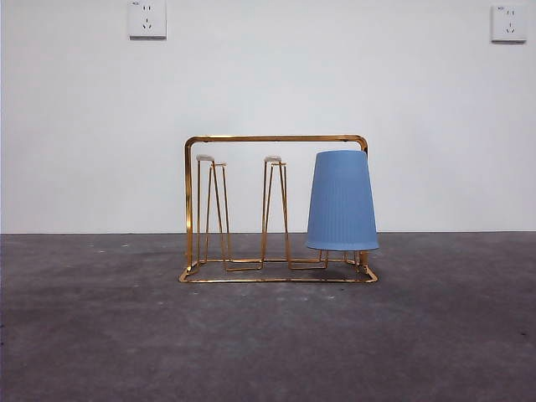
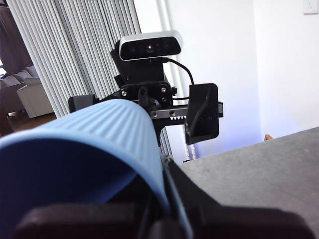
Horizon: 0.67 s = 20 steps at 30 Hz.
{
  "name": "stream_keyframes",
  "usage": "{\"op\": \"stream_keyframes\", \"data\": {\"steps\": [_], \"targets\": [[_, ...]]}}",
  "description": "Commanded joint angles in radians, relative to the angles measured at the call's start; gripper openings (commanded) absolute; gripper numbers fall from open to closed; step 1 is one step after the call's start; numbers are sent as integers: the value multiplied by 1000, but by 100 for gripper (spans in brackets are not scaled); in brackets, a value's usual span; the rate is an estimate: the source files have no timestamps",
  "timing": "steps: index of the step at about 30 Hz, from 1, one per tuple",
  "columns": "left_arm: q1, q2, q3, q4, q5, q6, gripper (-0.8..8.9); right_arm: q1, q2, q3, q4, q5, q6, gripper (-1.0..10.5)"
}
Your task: Pick up cup 1,put cup 1 in the cup rack,pick up cup 2,put cup 2 in the cup rack
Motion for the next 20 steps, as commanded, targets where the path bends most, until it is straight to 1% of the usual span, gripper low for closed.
{"op": "stream_keyframes", "data": {"steps": [1, 8, 12, 13, 14, 15, 17, 20], "targets": [[-2, 8, -2, 13, 1, -10, 481, 1, 18, -2, 8, -7, 10, -13], [-2, 15, -2, 11, 3, -10, 480, 1, 64, -2, 38, -29, 10, -13], [-2, 15, -2, 12, 5, -8, 461, 1, 79, -2, 62, -31, 12, -13], [-2, 15, -2, 12, 10, -6, 436, 1, 79, -2, 67, -34, 14, -12], [-2, 15, -2, 12, 17, -1, 389, 1, 80, -2, 68, -34, 13, -12], [-2, 16, -2, 12, 24, -1, 312, 1, 80, -2, 69, -33, 13, -12], [-2, 18, -2, 12, 23, -1, 223, 1, 80, -2, 74, -34, 13, -12], [-2, 19, -2, 13, 23, -2, 210, 1, 80, -2, 74, -35, 14, -12]]}}
